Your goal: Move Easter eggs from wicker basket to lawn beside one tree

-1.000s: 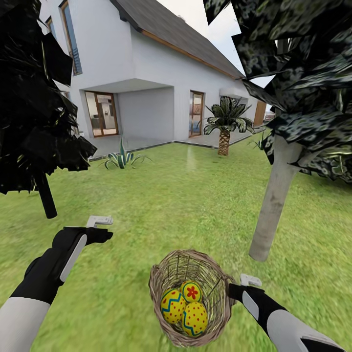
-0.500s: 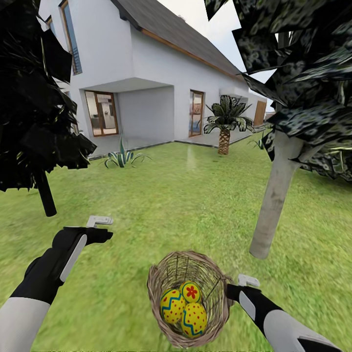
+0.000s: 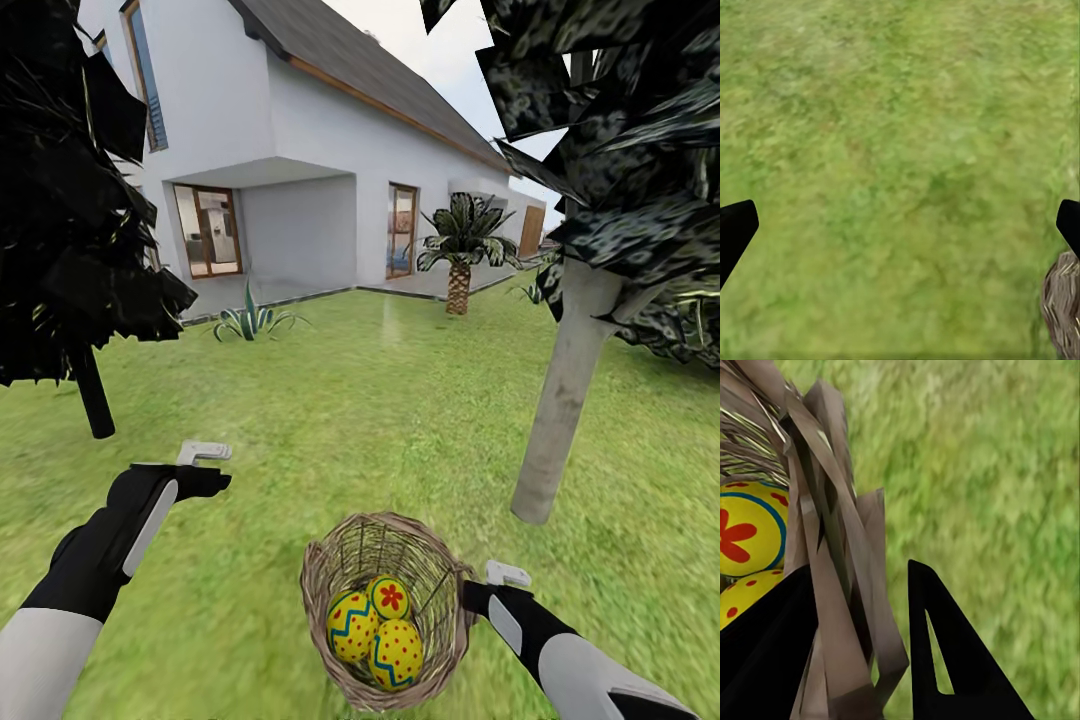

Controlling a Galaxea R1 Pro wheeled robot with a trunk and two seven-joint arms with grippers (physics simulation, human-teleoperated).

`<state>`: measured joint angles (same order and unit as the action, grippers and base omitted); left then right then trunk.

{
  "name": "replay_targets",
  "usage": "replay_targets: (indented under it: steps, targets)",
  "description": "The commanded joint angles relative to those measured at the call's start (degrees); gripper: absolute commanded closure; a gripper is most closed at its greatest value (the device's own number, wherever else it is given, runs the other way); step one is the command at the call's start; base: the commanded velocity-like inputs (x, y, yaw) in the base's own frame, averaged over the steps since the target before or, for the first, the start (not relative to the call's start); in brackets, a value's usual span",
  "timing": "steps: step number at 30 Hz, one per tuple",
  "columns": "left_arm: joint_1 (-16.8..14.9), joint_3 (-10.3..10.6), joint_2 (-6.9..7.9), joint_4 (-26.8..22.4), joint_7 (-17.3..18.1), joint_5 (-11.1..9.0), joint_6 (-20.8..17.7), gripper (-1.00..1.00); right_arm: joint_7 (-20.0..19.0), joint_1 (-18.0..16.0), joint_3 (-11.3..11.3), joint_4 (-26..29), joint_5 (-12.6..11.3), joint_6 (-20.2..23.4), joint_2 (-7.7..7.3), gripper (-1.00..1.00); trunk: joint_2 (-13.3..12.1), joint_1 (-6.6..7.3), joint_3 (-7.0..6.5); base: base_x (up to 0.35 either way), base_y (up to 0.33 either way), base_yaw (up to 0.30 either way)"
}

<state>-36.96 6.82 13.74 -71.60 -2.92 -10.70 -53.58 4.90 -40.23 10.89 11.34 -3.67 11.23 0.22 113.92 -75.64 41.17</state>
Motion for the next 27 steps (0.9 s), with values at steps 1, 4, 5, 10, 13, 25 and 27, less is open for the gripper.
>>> replay_targets:
  steps: [1, 4, 5, 10, 13, 25, 27]
  targets:
    - [0.0, 0.1, 0.05, 0.0, -0.3, -0.4, -0.2, -1.0, 0.1, 0.0, 0.3, 0.2, -0.6, 0.3, 0.03, 1.0, 0.4, -0.22, 0.24, 0.0, 0.0, 0.0]
    - [0.0, 0.1, 0.05, -0.1, -0.3, -0.4, -0.2, -1.0, 0.1, 0.0, 0.3, 0.2, -0.6, 0.2, 0.04, 1.0, 1.6, -0.88, 0.78, 0.0, 0.0, 0.0]
    - [0.0, 0.1, 0.05, 0.0, -0.3, -0.4, -0.2, -1.0, 0.1, 0.0, 0.3, 0.3, -0.6, 0.2, 0.04, 1.0, 2.1, -1.1, 0.96, 0.0, 0.0, 0.0]
    - [0.0, 0.1, 0.05, -0.1, -0.3, -0.4, -0.2, -1.0, 0.0, 0.0, 0.3, 0.3, -0.6, 0.2, 0.2, 1.0, 4.1, -2.19, 1.86, 0.0, 0.0, 0.0]
    - [0.0, 0.1, 0.05, -0.1, -0.3, -0.4, -0.2, -1.0, 0.0, 0.0, 0.3, 0.4, -0.5, 0.2, 0.83, 1.0, 5.3, -2.85, 2.39, 0.0, 0.0, 0.0]
    - [0.0, 0.2, 0.05, -0.1, -0.3, -0.4, -0.2, -1.0, 0.0, -0.1, 0.3, 0.5, -0.5, 0.2, 1.04, 1.0, 10.1, -5.49, 4.55, 0.0, 0.0, 0.0]
    - [0.0, 0.2, 0.05, -0.1, -0.3, -0.4, -0.2, -1.0, -0.1, 0.0, 0.3, 0.5, -0.5, 0.2, 1.07, 1.0, 10.9, -5.93, 4.91, 0.0, 0.0, 0.0]
